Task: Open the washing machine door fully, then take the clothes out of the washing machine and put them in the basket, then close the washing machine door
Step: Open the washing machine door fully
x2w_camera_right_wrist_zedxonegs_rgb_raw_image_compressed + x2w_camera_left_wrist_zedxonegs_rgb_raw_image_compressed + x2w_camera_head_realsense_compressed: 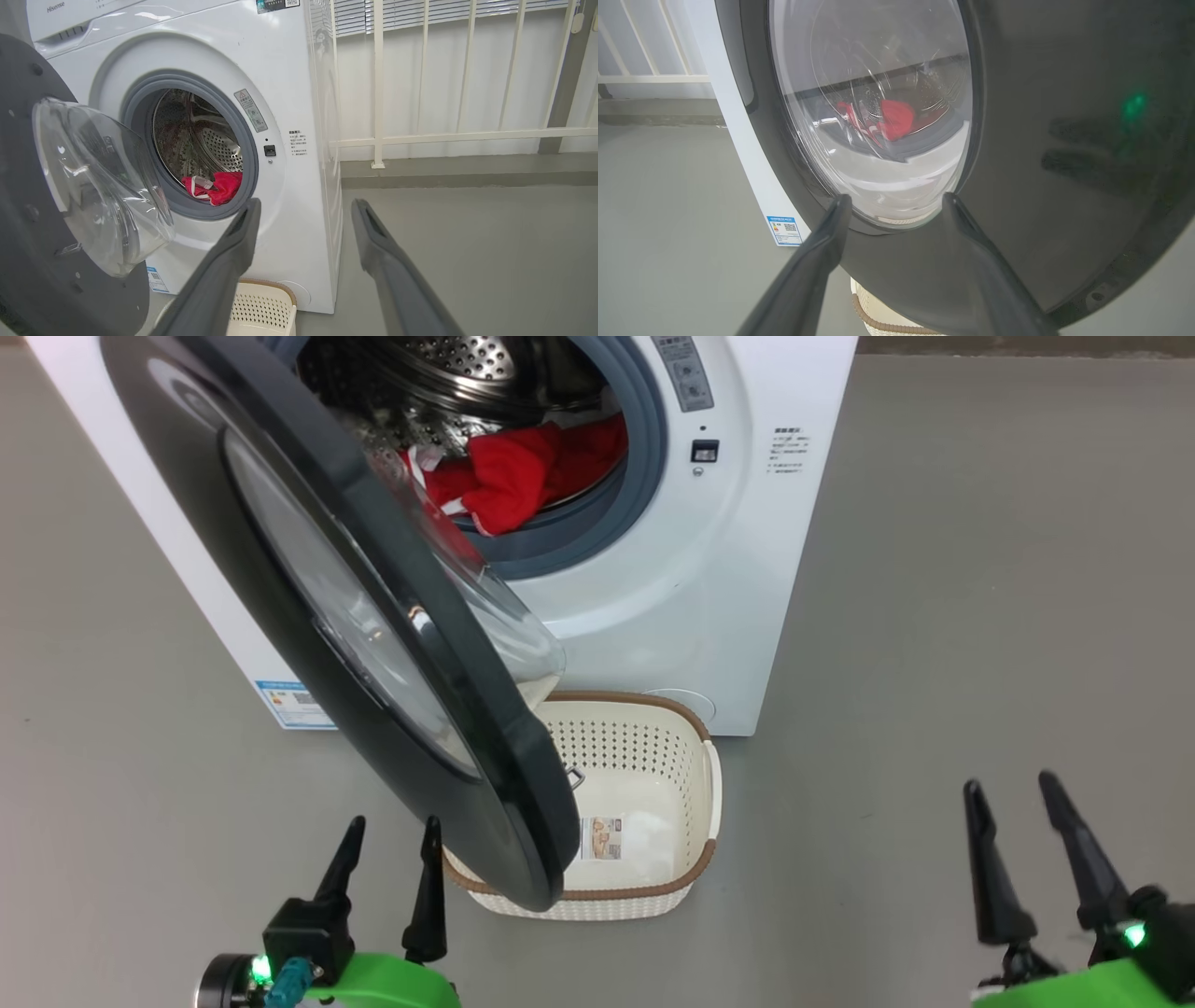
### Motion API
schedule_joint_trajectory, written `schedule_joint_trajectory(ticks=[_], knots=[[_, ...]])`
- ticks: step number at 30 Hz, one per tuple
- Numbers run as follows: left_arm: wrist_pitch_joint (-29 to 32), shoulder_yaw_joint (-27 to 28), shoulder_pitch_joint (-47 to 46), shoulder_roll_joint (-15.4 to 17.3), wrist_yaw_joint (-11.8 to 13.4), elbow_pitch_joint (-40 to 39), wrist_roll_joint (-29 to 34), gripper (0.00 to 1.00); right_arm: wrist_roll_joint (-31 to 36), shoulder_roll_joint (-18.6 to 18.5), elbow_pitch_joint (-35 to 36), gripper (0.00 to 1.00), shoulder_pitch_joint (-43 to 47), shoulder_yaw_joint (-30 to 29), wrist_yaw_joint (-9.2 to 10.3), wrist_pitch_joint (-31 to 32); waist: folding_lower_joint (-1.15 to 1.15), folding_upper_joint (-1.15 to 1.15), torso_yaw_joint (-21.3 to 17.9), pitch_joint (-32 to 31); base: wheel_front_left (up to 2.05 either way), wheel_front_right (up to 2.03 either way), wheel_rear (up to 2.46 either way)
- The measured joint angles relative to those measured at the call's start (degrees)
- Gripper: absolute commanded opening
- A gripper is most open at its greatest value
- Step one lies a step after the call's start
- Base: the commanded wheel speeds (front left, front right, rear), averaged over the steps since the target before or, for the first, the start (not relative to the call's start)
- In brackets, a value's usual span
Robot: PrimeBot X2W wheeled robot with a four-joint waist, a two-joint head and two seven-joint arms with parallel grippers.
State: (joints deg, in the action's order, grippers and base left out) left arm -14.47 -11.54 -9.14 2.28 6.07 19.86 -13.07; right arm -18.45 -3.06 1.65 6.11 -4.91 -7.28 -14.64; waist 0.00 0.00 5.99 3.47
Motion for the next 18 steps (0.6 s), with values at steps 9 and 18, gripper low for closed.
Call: schedule_joint_trajectory(ticks=[9, 18], knots=[[0.0, 0.2, 0.2, 0.0, -0.1, 0.8, 0.0, 1.00, 3.2, 0.9, -5.9, 1.00, 1.9, 0.1, -0.01, 0.0, 0.00, 0.00, -0.6, -0.6, 0.00, 0.00, 0.00], [0.0, 0.4, 1.2, 0.0, -0.6, 1.4, 0.0, 1.00, 3.2, 1.0, -11.0, 1.00, 1.9, 0.5, -0.01, 0.0, 0.00, 0.00, -0.2, -1.5, 0.00, 0.00, 0.00]])
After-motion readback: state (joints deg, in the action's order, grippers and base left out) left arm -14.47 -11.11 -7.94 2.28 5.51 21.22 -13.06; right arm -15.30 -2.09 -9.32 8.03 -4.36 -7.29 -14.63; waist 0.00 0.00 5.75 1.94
